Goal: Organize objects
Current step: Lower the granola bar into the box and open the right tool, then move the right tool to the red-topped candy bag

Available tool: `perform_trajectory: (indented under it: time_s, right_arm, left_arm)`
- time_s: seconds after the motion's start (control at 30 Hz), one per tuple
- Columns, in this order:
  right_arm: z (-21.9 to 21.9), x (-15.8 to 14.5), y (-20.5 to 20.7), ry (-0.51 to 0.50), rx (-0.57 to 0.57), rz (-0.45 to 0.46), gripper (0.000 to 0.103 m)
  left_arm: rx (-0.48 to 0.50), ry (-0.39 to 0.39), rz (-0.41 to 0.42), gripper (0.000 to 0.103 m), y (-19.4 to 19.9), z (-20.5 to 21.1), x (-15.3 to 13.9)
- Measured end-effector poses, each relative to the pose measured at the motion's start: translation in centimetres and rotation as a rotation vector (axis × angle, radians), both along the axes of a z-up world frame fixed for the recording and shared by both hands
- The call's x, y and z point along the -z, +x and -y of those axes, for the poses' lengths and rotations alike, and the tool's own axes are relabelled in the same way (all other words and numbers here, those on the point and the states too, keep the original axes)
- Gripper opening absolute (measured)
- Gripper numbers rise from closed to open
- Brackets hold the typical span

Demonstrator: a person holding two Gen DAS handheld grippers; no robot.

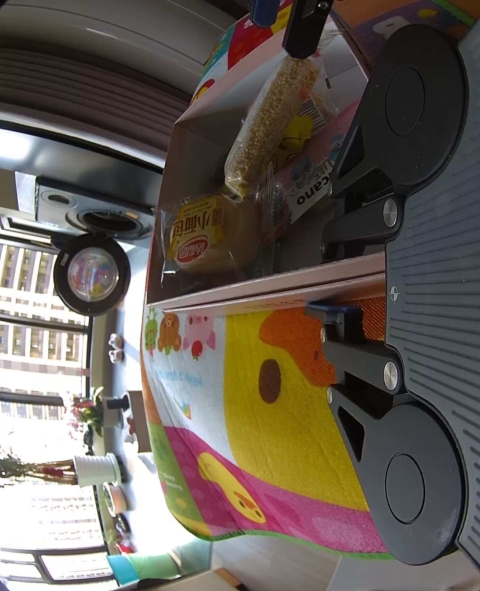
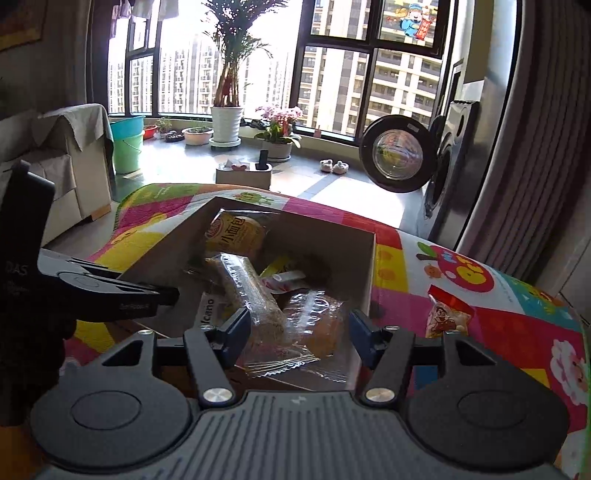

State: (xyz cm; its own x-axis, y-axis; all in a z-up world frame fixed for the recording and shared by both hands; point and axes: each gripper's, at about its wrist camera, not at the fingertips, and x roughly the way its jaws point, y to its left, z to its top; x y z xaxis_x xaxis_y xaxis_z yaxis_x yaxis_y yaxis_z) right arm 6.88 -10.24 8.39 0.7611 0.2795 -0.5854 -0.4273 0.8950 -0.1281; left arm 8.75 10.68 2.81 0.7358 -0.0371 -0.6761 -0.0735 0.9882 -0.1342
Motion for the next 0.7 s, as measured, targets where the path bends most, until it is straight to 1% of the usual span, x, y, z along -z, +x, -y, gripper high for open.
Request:
perform_trajectory:
  time_s: [0.07, 0.17, 0.27, 0.33, 0.5, 0.7]
  right_arm:
    - [0.5, 0.2, 0.4, -0.012, 0.04, 0.007, 0.058]
    - [1.4, 0.3, 0.5, 0.002, 0.049, -0.009, 0.06]
    - [2.3, 0.2, 0.5, 0.039, 0.044, -0.019, 0.066]
    - [3.0, -0.1, 0.8, 0.073, 0.065, -0.015, 0.072]
    - [5.7, -0.4, 3.2, 0.174, 0.178, -0.039, 0.077]
    - [8.8, 2.3, 7.8, 0.21, 0.342, -0.118, 0.077]
  left_arm:
    - [0.0, 0.0, 0.0, 0.016, 0.0, 0.0, 0.0]
    - [0.0, 0.0, 0.0, 0.016, 0.0, 0.0, 0.0]
    - [0.0, -0.002, 0.0, 0.016, 0.0, 0.0, 0.0]
    - [0.0, -0.002, 0.001, 0.016, 0.0, 0.0, 0.1]
    - [0.0, -0.002, 0.0, 0.016, 0.0, 0.0, 0.1]
    - [0.0, -0.002, 0.0, 0.016, 0.1, -0.1, 0.1]
